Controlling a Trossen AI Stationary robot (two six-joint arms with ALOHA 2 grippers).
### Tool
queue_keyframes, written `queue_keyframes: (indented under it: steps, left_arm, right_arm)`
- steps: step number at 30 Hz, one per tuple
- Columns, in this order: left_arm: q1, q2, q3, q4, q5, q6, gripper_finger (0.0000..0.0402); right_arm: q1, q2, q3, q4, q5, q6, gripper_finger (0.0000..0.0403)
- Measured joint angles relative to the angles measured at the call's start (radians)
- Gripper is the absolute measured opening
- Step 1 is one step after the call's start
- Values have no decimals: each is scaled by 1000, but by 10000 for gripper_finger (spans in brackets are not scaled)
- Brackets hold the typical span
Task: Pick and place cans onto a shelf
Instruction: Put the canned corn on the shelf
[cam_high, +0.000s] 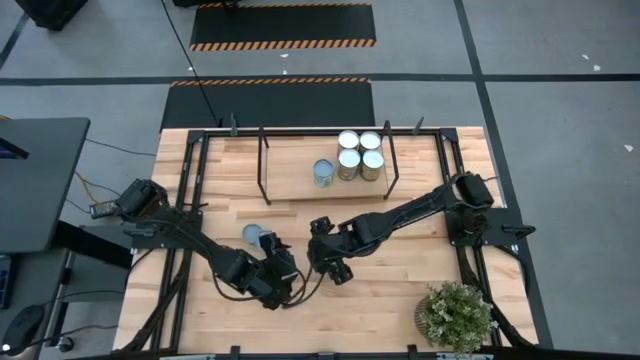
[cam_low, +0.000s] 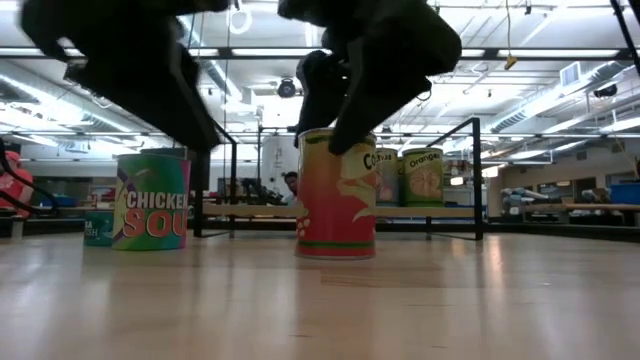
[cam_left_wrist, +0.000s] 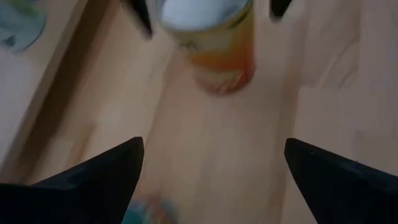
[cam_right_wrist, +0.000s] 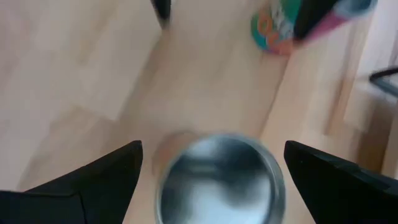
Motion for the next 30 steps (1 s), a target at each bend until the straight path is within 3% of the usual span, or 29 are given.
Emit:
queue_keyframes:
  steps: [6,18,24,30]
  left_arm:
    - [-37,-55,11,-138,6,-88,396]
    - [-95,-85,11,-269,52,-199,396]
    - [-112,-112,12,-262,52,-214,396]
    - [-115,-123,12,-257,51,-267,396]
  right_arm:
    - [-11,10,13,-46,1,-13,396]
    - [-24,13,8,-68,-15,-18,340]
    - [-50,-86,4,-111,16,-27,342]
    - [-118,-228,10,-82,113,-73,342]
